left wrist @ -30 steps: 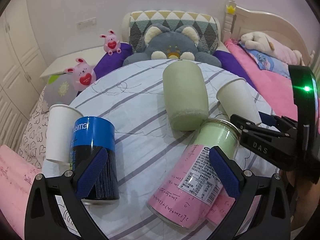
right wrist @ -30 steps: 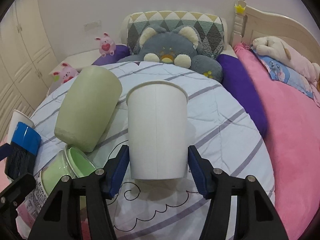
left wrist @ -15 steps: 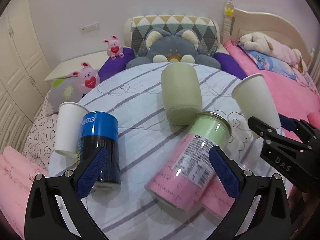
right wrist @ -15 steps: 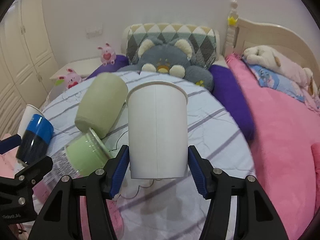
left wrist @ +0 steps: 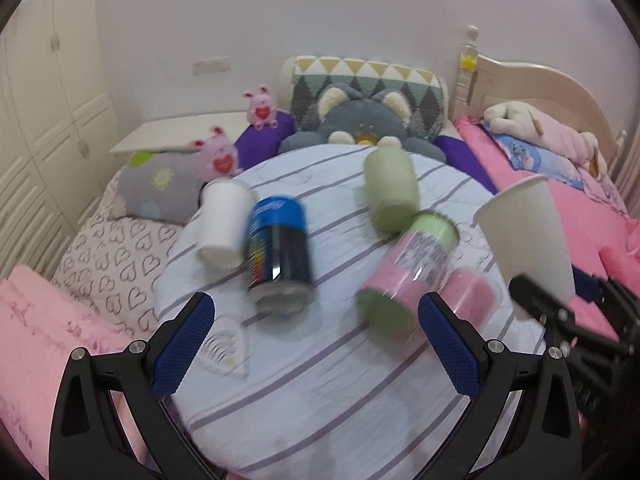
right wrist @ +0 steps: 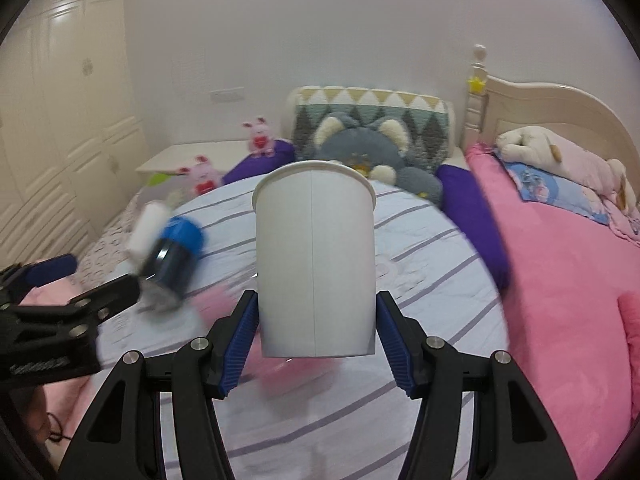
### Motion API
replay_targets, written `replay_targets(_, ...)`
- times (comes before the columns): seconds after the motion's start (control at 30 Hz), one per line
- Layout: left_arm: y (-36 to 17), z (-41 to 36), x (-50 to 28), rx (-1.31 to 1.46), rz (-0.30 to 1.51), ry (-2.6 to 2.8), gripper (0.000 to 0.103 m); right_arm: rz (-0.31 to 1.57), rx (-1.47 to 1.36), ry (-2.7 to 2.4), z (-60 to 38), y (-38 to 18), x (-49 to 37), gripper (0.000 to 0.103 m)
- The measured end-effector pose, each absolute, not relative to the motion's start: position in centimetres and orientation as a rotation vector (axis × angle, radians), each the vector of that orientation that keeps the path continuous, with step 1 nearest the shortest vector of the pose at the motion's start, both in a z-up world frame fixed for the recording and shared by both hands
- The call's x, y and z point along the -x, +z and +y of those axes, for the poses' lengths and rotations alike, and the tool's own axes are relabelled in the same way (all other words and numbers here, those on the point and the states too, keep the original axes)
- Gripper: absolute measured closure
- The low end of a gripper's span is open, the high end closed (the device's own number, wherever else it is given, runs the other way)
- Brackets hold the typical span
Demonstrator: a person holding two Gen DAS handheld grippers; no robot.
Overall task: Flip cup upright
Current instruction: 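Lift the white paper cup with the right gripper and rotate it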
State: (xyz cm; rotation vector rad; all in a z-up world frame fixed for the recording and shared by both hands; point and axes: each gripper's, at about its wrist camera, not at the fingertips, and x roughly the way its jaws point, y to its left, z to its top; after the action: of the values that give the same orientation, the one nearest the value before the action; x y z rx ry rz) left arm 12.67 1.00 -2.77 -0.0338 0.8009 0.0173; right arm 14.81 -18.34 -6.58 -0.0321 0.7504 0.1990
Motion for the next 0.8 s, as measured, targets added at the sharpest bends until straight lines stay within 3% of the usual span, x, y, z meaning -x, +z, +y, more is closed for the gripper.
replay_targets(0.3,-4.5,4.8,-9.1,0.051,0.847,0.046,0.0,0.834,-0.049,0.281,-14.2,-10.5,-9.9,0.043)
replay_targets(0.67,-7.4,4.2,-7.8,0.05,0.918,0.026,0.0,0.921,-0.105,0.261,-12.6,-14.3,-8.0,0.042)
replay_targets(0.73,-7.5,3.9,-7.7,0.053,0.921,0.026,0.0,0.92,-0.134,0.278,-12.9,-14.4,-7.9,0.034)
replay_targets(0.77,-7.5,3.8,-7.7,0.058,0.922,0.024,0.0,0.916,-0.136,0.28,-12.9,-14.4,-7.8,0.024)
replay_targets(0.8,-7.5,3.8,-7.8,0.062,0.923,0.021,0.0,0.906,-0.136,0.28,-13.0,-14.3,-7.7,0.024)
